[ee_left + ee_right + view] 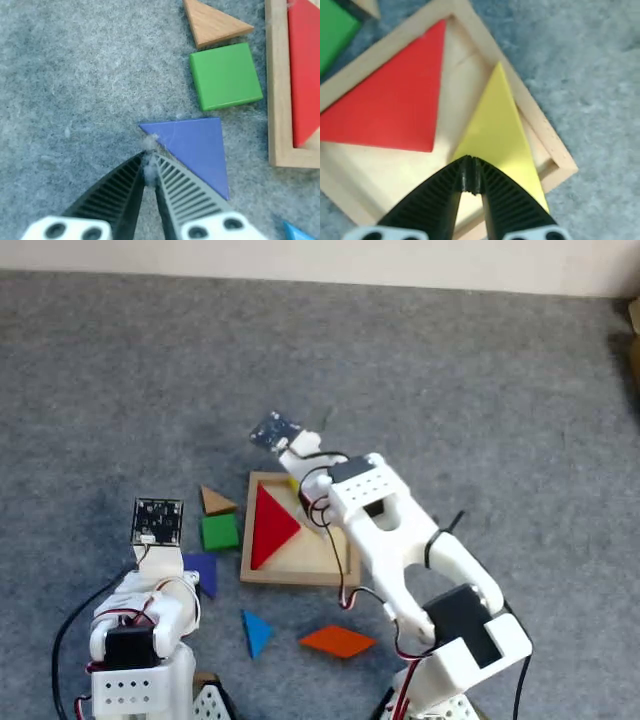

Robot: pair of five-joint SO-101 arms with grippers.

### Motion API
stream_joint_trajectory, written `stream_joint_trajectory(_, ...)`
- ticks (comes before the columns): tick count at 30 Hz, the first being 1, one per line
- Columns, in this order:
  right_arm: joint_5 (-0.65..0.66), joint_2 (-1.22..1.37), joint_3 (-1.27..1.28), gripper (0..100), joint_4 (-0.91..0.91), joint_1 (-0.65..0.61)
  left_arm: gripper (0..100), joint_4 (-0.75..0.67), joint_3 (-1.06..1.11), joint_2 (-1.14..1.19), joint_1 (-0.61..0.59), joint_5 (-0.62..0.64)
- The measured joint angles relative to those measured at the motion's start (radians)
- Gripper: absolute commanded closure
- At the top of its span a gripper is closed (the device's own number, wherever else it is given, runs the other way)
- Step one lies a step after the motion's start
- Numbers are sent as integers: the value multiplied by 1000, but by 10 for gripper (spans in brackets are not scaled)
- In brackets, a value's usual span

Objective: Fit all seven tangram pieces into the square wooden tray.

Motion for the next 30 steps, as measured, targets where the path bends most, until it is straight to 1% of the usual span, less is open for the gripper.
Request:
stream_joint_trajectory(10,3,-32,14,983,6,-37,995,0,0,0,0,0)
stream_joint_trajectory(16,6,-190,25,983,17,31,995,0,0,0,0,0)
stream_joint_trajectory(19,8,-224,25,983,17,94,995,0,0,0,0,0)
stream_joint_trajectory(23,5,-218,66,983,-71,160,995,0,0,0,0,0)
stream_joint_trajectory(26,2,-149,100,983,-133,163,995,0,0,0,0,0)
stream_joint_trajectory(30,-2,-71,95,983,-163,146,995,0,0,0,0,0)
